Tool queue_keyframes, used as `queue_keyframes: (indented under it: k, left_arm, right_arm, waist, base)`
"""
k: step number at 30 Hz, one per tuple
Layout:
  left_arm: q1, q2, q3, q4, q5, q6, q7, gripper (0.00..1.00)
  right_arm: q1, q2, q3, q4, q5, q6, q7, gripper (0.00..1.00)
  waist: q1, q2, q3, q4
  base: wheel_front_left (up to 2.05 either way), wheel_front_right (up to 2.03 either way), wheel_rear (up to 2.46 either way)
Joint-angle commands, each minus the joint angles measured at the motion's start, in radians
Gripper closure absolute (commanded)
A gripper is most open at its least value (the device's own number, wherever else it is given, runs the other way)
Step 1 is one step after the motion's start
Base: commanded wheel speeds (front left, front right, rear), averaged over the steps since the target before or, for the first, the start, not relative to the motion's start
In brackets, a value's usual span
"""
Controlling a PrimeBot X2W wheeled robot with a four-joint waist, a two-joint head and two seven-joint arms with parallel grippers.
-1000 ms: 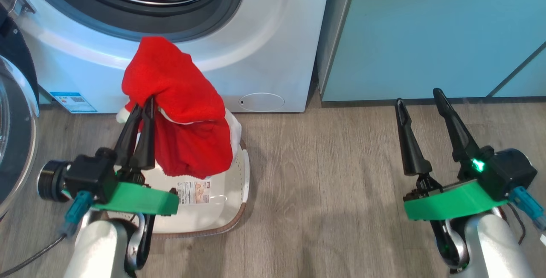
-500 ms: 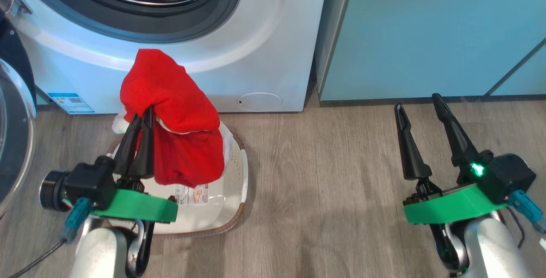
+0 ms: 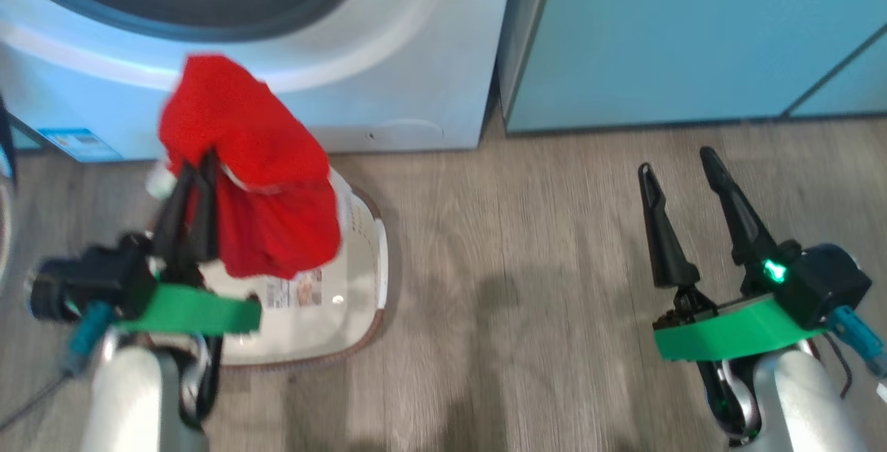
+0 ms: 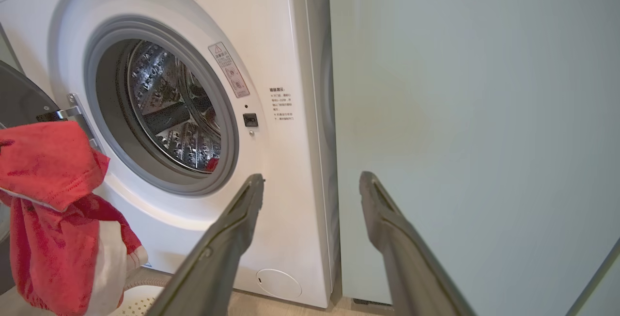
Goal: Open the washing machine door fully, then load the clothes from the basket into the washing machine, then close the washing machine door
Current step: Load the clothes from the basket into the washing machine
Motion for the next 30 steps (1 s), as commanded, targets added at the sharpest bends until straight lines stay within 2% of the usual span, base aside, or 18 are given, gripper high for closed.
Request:
queue_keyframes:
  k: [1,5,11,16,17,19,23,28,30]
  left_arm:
    - [-0.074,0.013,0.044,-0.043,0.014,-0.007,-0.010,1.00]
    - [-0.182,0.037,0.084,-0.038,0.003,-0.021,-0.010,1.00]
    - [-0.428,0.095,0.167,0.011,-0.042,-0.038,-0.010,1.00]
    - [-0.652,0.175,0.187,0.124,-0.056,-0.050,-0.009,1.00]
    - [-0.744,0.206,0.190,0.180,-0.063,-0.053,0.005,1.00]
    - [-0.841,0.234,0.193,0.230,-0.069,-0.054,0.020,1.00]
    - [-1.032,0.287,0.171,0.328,-0.072,-0.060,0.059,1.00]
    - [-1.273,0.376,0.091,0.445,-0.051,-0.073,0.123,1.00]
    - [-1.323,0.386,0.077,0.470,-0.057,-0.075,0.140,1.00]
  right_arm:
    - [-0.039,-0.001,0.022,-0.040,0.001,0.000,-0.006,0.00]
    - [-0.061,-0.001,0.034,-0.051,-0.003,0.000,-0.007,0.00]
    - [-0.099,-0.001,0.051,-0.062,-0.001,0.000,-0.012,0.00]
    - [-0.120,-0.001,0.066,-0.057,0.018,0.000,-0.019,0.00]
    - [-0.128,-0.001,0.072,-0.054,0.030,0.000,-0.021,0.00]
    - [-0.136,-0.001,0.080,-0.051,0.042,0.000,-0.022,0.00]
    - [-0.157,-0.001,0.095,-0.063,0.076,0.000,-0.023,0.00]
    - [-0.179,-0.001,0.109,-0.075,0.109,0.000,-0.024,0.00]
    - [-0.184,-0.001,0.113,-0.078,0.116,0.000,-0.024,0.00]
  waist:
    - [0.0000,0.0000,0.047,-0.019]
    - [0.0000,0.0000,0.139,-0.044]
    - [0.0000,0.0000,0.277,-0.092]
    - [0.0000,0.0000,0.366,-0.138]
    - [0.0000,0.0000,0.400,-0.156]
    - [0.0000,0.0000,0.434,-0.174]
    - [0.0000,0.0000,0.499,-0.211]
    - [0.0000,0.0000,0.582,-0.248]
    - [0.0000,0.0000,0.598,-0.254]
  base:
    - [0.00,0.00,0.00]
    - [0.00,0.00,0.00]
    - [0.00,0.00,0.00]
    - [0.00,0.00,0.00]
    - [0.00,0.00,0.00]
    - [0.00,0.00,0.00]
    - [0.00,0.00,0.00]
    - [0.00,0.00,0.00]
    - [0.00,0.00,0.00]
